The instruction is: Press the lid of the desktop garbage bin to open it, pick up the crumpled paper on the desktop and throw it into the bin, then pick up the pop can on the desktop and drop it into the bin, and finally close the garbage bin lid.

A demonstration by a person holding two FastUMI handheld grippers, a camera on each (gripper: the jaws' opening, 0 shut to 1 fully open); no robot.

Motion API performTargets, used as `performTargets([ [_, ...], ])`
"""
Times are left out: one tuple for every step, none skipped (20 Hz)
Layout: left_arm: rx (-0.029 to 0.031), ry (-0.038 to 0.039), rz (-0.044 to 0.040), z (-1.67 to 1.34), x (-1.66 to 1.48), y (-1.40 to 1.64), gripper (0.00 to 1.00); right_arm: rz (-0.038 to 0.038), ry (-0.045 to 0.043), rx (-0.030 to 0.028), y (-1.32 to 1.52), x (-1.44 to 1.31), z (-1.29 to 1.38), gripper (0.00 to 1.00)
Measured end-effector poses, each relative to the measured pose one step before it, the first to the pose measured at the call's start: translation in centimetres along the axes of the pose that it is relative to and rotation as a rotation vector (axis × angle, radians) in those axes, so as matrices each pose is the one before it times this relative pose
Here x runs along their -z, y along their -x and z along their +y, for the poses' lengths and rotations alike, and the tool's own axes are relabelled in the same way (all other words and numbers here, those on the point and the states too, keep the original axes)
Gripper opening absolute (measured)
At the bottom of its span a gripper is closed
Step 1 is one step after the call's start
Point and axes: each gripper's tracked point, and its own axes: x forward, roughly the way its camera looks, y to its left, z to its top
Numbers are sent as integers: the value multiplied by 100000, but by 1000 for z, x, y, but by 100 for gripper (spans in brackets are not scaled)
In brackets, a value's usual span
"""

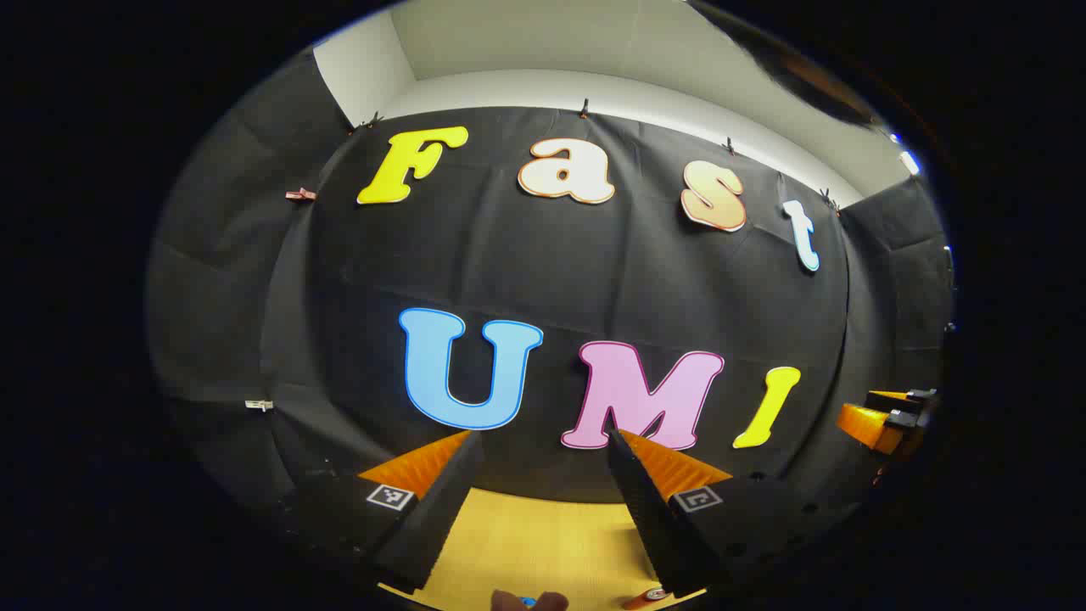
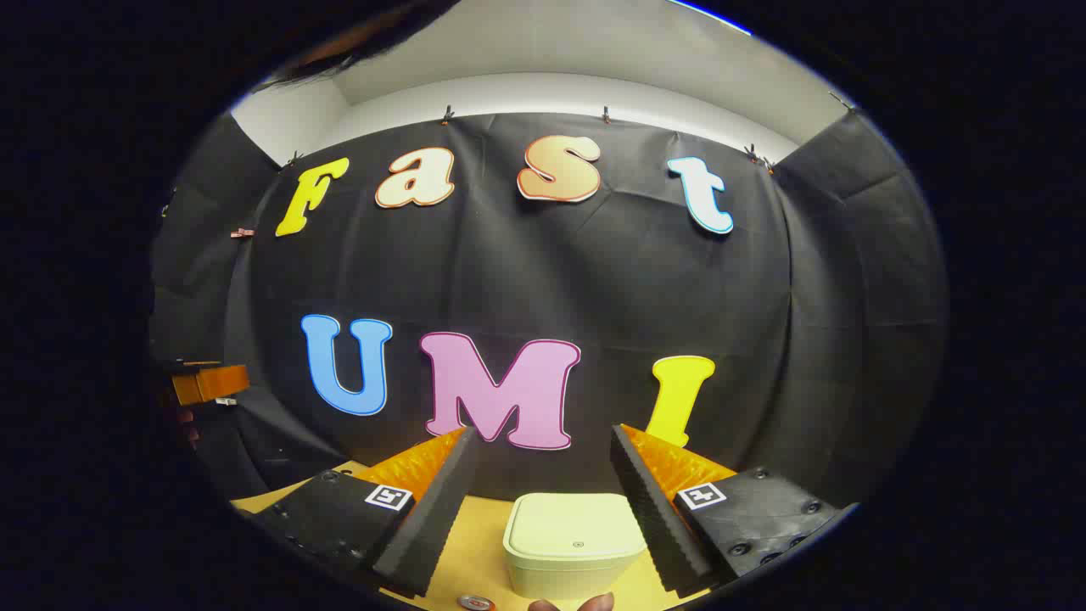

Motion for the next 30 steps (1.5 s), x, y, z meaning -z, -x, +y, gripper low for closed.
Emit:
performTargets([
  [618,-756,578,53,405,-309,95,467,2243,1570,-288,562,-92,98],
  [415,-967,435,87,287,-294,95,551,2240,912,-95,459,33,98],
  [421,-1150,212,64,382,-191,95,813,1659,19,-142,517,350,98],
  [509,-1083,66,-41,219,-392,95,1345,835,376,-110,591,195,98],
  [465,-986,189,-81,353,-193,95,484,223,-86,-173,378,327,98],
  [242,-703,324,-59,220,-379,95,-461,-259,-738,-47,35,473,96],
  [238,-367,245,-55,349,-294,95,-208,-76,-392,-139,113,386,96],
  [290,-216,609,-164,269,-350,95,-182,426,-36,-240,108,145,95],
  [-25,157,655,-88,407,-351,95,302,621,-175,-240,314,130,96],
  [35,402,606,-21,153,-441,95,705,624,-176,-155,288,73,96],
  [284,716,-15,-188,198,-154,95,256,498,10,-188,192,18,96],
  [-113,566,12,-38,31,-311,95,97,436,323,-144,71,-124,95],
  [-256,19,98,53,2,-243,95,-391,277,290,-40,-54,-79,95],
  [-130,-245,100,-80,295,-183,95,-377,428,265,-112,-39,-69,95],
  [109,-378,303,1,74,-152,95,182,494,224,-163,124,29,95],
  [-98,-366,221,44,152,1,95,603,221,62,-97,183,-58,95],
  [-53,-183,119,16,9,-83,95,702,-223,-168,-89,237,10,94],
  [56,-91,153,7,122,-32,95,646,-622,-587,-124,160,146,96],
  [-12,-105,194,25,15,-25,95,862,-802,-812,-221,167,266,96],
  [-84,-142,123,30,102,23,95,1273,-957,-1025,-128,362,157,94],
  [-72,-164,63,50,40,3,95,1645,-952,-550,-133,323,59,95],
  [-76,-334,43,-19,136,25,95,1634,-1163,171,-91,398,-195,88],
  [85,-253,-4,4,13,17,95,646,-934,-165,-68,194,-62,86],
  [77,-349,13,-27,80,43,95,416,-1205,-43,-102,4,-70,83],
  [86,-122,-33,8,26,76,95,131,-598,0,-69,92,-86,81],
  [68,-19,14,5,115,21,95,547,-268,505,-186,245,-179,81],
  [129,-42,336,-21,153,-75,95,415,263,1068,-135,156,-374,79],
  [254,79,449,-118,308,74,95,352,568,1182,-298,148,-324,73],
  [76,265,600,-14,124,-65,95,362,797,1086,-148,260,-353,69],
  [202,305,597,-55,357,28,95,444,998,1232,-296,217,-372,59],
])
